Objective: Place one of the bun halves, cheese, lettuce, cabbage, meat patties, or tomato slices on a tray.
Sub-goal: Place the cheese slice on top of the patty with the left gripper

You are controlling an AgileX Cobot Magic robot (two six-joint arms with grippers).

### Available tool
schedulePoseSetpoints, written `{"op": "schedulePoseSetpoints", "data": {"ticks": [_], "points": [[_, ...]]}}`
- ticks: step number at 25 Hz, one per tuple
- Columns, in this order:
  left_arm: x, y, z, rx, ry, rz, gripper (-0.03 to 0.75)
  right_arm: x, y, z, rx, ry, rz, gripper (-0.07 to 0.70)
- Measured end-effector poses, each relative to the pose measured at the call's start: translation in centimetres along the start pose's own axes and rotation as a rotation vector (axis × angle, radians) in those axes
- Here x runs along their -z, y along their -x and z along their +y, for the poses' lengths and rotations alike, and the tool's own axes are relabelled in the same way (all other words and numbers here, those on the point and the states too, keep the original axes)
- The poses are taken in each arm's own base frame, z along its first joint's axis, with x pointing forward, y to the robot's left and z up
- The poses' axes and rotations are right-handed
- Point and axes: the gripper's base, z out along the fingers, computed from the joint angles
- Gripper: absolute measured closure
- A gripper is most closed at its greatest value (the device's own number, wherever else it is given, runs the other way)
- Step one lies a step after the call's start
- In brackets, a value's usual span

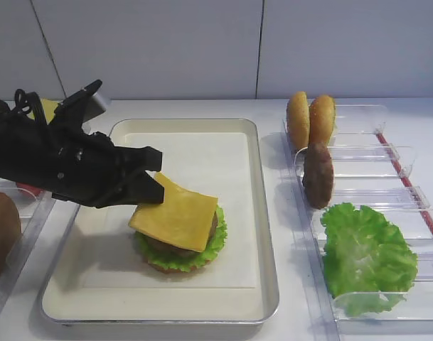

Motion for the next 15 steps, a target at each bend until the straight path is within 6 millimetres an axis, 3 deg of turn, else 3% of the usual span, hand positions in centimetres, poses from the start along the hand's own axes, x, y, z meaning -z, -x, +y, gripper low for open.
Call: {"op": "schedulePoseSetpoints", "data": {"ticks": [3, 10, 15], "points": [[0.00, 0.01, 0.01, -0.002, 0.001, -0.001, 0.610, 0.00, 0.00, 0.00, 0.000, 0.000, 0.000, 0.263], [0.00, 0.10, 0.10, -0.005, 0.011, -0.011, 0.174, 0.00, 0.00, 0.00, 0.000, 0.000, 0.000, 0.263], [0.00, 0.18, 0.17, -0.028, 0.019, -0.019, 0.115, 0.00, 0.00, 0.00, 0.000, 0.000, 0.000, 0.263]]}}
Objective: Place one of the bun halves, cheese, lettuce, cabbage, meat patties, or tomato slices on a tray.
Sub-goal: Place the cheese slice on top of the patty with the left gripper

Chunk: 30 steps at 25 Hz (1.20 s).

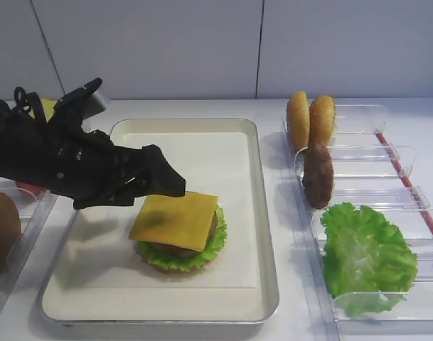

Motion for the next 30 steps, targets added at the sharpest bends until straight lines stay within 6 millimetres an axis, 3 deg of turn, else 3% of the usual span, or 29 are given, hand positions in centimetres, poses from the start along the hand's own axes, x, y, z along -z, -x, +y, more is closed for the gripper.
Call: {"op": "schedulePoseSetpoints", "data": {"ticks": [10, 16, 24, 30], "points": [[0.6, 1.2, -0.6, -0.268, 0.022, 0.040, 0.111, 0.0, 0.0, 0.0, -0.011, -0.002, 0.000, 0.263], [2.0, 2.6, -0.4, -0.421, 0.168, 0.180, 0.126, 0.0, 0.0, 0.0, -0.011, -0.002, 0.000, 0.263], [5.1, 5.1, 0.7, -0.348, 0.524, 0.272, 0.132, 0.0, 0.0, 0.0, -0.011, -0.002, 0.000, 0.263], [6.4, 6.2, 0.1, -0.316, 0.574, 0.266, 0.132, 0.0, 0.0, 0.0, -0.011, -0.002, 0.000, 0.263]]}}
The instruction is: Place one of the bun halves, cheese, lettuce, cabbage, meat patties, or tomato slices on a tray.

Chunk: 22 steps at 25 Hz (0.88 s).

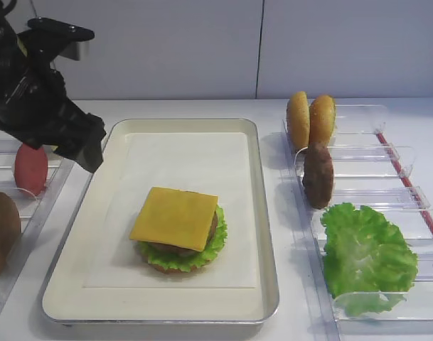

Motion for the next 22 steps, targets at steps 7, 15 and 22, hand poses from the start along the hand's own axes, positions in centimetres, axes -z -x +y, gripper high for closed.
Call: {"op": "schedulePoseSetpoints", "data": {"ticks": [7, 15, 22], "points": [[3.8, -1.7, 0.5, 0.044, 0.058, 0.006, 0.161, 0.0, 0.0, 0.0, 0.000, 0.000, 0.000, 0.263], [10.8, -5.3, 1.4, 0.100, 0.169, -0.121, 0.207, 0.0, 0.0, 0.0, 0.000, 0.000, 0.000, 0.263], [16.2, -9.2, 1.4, 0.141, 0.189, -0.305, 0.255, 0.0, 0.0, 0.0, 0.000, 0.000, 0.000, 0.263]]}}
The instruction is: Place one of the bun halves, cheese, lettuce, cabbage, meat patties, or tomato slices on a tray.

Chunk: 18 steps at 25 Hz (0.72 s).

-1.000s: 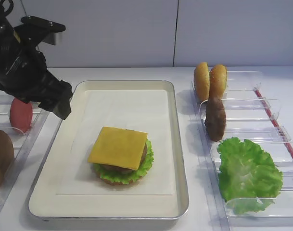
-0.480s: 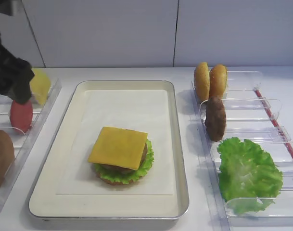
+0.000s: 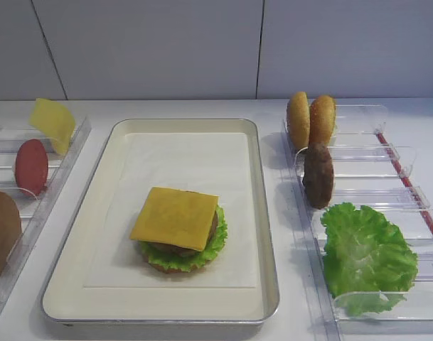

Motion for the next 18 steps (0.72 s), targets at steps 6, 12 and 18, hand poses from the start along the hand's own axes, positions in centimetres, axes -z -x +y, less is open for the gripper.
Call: {"op": "schedulePoseSetpoints", "data": {"ticks": [6, 12, 18], "points": [[4.6, -2.4, 1.0, 0.039, 0.000, -0.145, 0.258, 0.0, 0.0, 0.0, 0.000, 0.000, 0.000, 0.263], [8.0, -5.9, 1.8, 0.070, 0.000, -0.260, 0.258, 0.0, 0.0, 0.0, 0.000, 0.000, 0.000, 0.263], [7.9, -11.2, 1.8, 0.078, 0.000, -0.285, 0.258, 0.0, 0.0, 0.0, 0.000, 0.000, 0.000, 0.263]]}}
